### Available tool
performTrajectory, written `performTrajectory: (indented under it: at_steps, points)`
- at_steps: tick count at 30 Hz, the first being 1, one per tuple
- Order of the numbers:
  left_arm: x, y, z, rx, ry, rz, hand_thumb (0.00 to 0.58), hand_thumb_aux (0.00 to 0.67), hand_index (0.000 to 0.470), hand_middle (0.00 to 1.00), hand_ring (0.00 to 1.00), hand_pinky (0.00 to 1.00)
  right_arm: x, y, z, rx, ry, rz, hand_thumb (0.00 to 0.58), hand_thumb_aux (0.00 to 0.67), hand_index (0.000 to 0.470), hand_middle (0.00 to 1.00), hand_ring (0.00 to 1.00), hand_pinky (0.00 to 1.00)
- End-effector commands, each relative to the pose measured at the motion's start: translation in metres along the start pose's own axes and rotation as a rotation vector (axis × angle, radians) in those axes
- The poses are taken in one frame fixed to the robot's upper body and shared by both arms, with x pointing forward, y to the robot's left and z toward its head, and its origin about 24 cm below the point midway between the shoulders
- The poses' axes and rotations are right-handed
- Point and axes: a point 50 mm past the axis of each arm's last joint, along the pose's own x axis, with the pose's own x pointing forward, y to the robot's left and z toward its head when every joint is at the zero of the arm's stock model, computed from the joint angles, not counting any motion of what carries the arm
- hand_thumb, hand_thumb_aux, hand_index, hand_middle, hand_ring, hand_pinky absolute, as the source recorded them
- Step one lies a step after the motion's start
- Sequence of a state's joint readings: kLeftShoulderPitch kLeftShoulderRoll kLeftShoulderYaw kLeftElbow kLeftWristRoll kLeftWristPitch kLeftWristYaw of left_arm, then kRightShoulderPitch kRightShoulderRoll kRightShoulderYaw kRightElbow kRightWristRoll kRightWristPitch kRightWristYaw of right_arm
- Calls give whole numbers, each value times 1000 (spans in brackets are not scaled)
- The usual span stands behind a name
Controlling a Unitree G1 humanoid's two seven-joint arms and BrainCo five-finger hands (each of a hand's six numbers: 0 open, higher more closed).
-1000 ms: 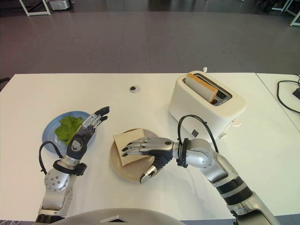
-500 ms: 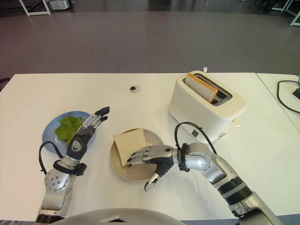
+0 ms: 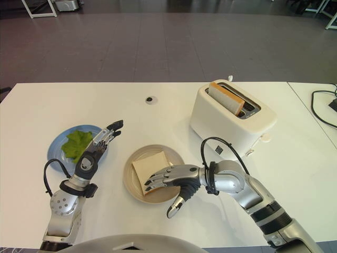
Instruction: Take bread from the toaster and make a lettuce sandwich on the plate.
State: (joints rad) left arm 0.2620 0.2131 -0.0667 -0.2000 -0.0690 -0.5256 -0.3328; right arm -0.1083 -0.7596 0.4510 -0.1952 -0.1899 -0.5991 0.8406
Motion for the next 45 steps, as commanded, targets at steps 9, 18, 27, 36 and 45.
performTrajectory:
  at_steps: [9,18,27,36,45]
  points:
    - [2,19,4,239,53,23,0,0,0,0,0,0,-12,-55,11,-84,-53,-381,0,0,0,0,0,0]
    - [-11,125,-35,1232,526,-183,0,0,0,0,0,0,-56,-28,-31,136,133,-668,0,0,0,0,0,0]
    - [-40,148,-87,1297,754,-307,291,197,138,0,0,0,-49,-12,-42,205,143,-707,0,0,0,0,0,0]
    - [-43,132,-95,1237,721,-370,580,670,470,0,0,0,-51,-15,-43,185,134,-714,0,0,0,0,0,0]
    - [-35,139,-71,1284,618,-256,580,670,470,0,0,0,-53,-19,-44,168,142,-736,0,0,0,0,0,0]
